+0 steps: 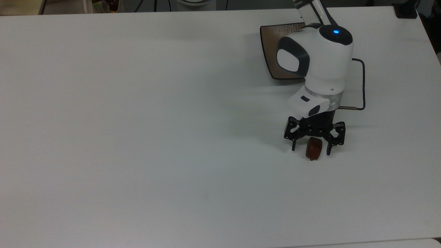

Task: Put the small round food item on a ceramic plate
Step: 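Close the gripper fingers on the food item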

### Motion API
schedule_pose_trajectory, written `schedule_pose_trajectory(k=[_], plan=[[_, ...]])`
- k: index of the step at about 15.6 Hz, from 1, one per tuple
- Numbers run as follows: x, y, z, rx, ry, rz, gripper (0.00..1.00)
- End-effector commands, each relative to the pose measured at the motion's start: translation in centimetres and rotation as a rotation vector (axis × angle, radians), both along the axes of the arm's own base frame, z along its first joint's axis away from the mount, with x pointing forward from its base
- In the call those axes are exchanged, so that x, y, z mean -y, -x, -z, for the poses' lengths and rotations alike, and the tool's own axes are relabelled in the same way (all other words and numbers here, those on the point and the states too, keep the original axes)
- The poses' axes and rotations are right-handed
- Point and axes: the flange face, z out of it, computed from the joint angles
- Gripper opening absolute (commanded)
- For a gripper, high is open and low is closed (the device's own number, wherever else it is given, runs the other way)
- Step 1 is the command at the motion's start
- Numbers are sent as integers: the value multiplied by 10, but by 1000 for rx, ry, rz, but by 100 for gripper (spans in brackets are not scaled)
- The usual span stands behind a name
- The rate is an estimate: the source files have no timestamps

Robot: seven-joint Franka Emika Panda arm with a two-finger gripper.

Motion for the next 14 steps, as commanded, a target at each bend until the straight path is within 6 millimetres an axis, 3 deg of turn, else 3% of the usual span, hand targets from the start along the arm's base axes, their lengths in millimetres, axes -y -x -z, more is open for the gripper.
schedule_pose_trajectory(k=[1,6,9,11,14], plan=[[-9,2,0,18,-14,3,95],[-9,2,1,17,-10,-3,73],[-8,3,4,12,-7,-2,50],[-7,3,5,11,-6,-2,41],[-8,4,5,10,-6,-3,38]])
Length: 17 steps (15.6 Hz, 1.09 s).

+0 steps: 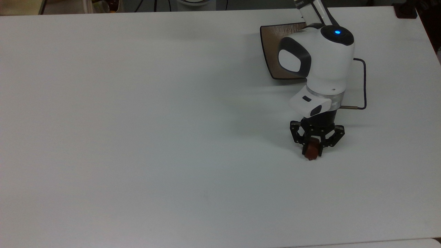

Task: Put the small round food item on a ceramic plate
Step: 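Close the gripper fingers on the food item, then lift the held food item and carry it over the square plate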

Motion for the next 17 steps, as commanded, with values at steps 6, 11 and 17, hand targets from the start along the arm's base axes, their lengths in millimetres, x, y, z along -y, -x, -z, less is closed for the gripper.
schedule_pose_trajectory(k=[6,11,17], plan=[[3,4,-34,33,-16,13,39],[18,17,-89,54,-36,30,39],[53,45,-177,22,17,89,39]])
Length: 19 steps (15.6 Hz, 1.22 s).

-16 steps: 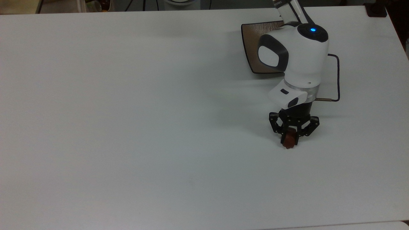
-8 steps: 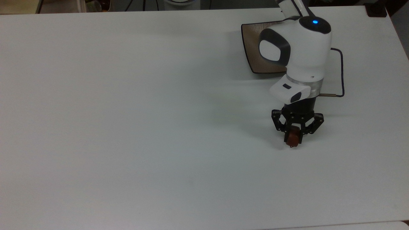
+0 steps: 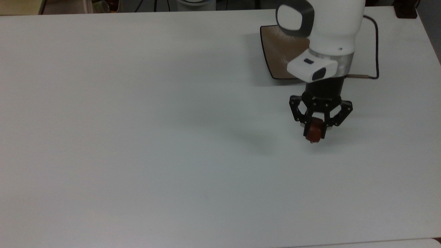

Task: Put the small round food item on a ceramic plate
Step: 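Lift the held food item and carry it over the square plate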

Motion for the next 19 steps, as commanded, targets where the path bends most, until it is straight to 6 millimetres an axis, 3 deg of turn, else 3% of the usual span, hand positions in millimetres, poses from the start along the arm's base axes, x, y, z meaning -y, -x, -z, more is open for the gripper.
schedule_pose_trajectory(k=[1,4,8,13,19], plan=[[25,45,-51,-46,26,39,40],[40,69,-76,-115,29,53,42],[62,88,-102,-270,24,-59,42],[85,126,-93,-467,48,-257,42],[79,183,-64,-558,68,-397,42]])
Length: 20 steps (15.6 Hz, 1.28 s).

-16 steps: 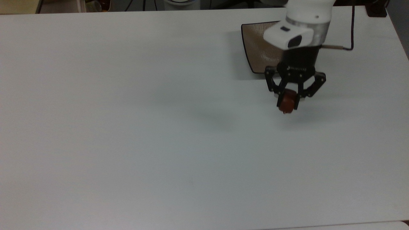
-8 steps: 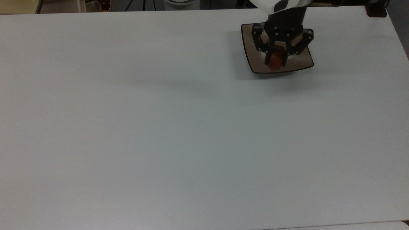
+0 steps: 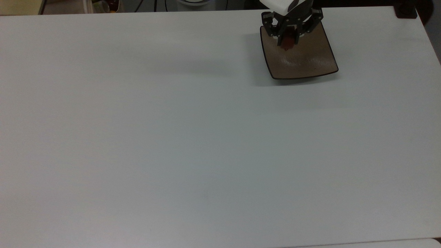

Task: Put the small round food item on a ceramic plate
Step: 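Lift the held food item and carry it over the square plate, then lower the food item onto the plate and open the gripper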

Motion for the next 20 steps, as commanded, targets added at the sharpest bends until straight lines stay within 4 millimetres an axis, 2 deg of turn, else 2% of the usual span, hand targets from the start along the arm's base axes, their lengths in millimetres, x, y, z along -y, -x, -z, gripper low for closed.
schedule_pose_trajectory(k=[1,6,15,20], plan=[[-2,55,15,-59,-3,-90,42],[-29,87,55,-109,11,-149,42],[-56,103,125,-26,-38,-110,42],[-53,108,147,34,-62,-85,42]])
